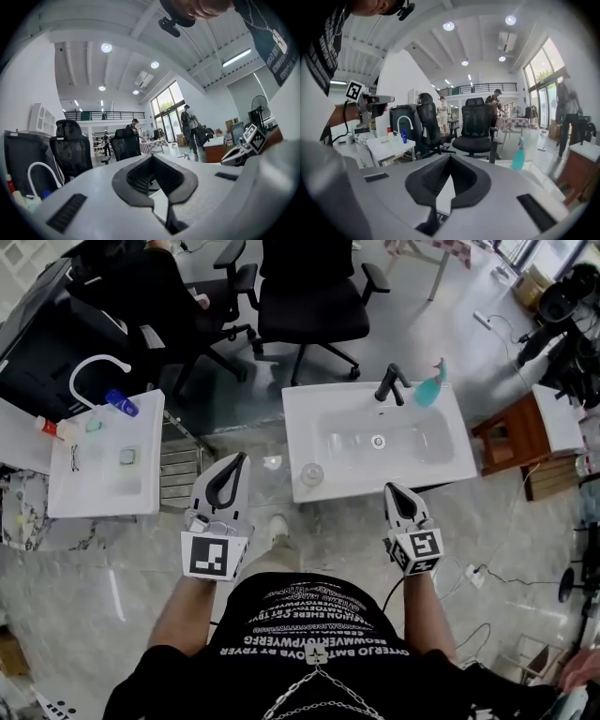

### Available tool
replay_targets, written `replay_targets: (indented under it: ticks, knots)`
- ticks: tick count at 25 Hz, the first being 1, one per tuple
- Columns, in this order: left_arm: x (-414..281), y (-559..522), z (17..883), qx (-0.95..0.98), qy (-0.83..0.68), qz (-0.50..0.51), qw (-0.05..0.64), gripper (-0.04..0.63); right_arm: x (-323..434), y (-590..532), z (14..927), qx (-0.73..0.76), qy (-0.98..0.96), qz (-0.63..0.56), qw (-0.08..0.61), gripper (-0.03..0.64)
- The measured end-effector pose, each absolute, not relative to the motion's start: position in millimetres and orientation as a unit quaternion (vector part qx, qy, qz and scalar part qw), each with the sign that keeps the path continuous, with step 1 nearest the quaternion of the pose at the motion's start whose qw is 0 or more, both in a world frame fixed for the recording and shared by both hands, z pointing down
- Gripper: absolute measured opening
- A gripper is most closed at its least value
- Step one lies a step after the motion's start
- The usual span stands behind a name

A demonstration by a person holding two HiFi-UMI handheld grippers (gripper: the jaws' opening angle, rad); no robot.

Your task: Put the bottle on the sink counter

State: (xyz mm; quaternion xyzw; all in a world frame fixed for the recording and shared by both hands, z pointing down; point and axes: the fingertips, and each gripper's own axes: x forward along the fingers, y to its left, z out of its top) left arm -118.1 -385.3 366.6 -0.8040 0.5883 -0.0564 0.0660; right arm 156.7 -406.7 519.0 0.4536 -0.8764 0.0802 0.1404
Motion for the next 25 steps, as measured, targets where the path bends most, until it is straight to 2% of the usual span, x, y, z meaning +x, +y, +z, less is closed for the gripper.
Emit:
replay_targets:
  ticks: [6,12,25]
  knots:
    - [-95,-339,343,-0.801,0.593,-0.032,0.071,0.006,181,-374,446,0.468,-0.872,0.016,0.144,-0.003]
    - [-88,-295,331,-0.794,0.602,-0.006,0.085,0.006,168,-350,434,0.435,-0.888,-0.016,0.147,-0.003]
    - [-67,-257,315,-0.782,0.612,-0.044,0.114,0.006,153,-337,409,0.427,-0.895,-0.034,0.125,-0.003]
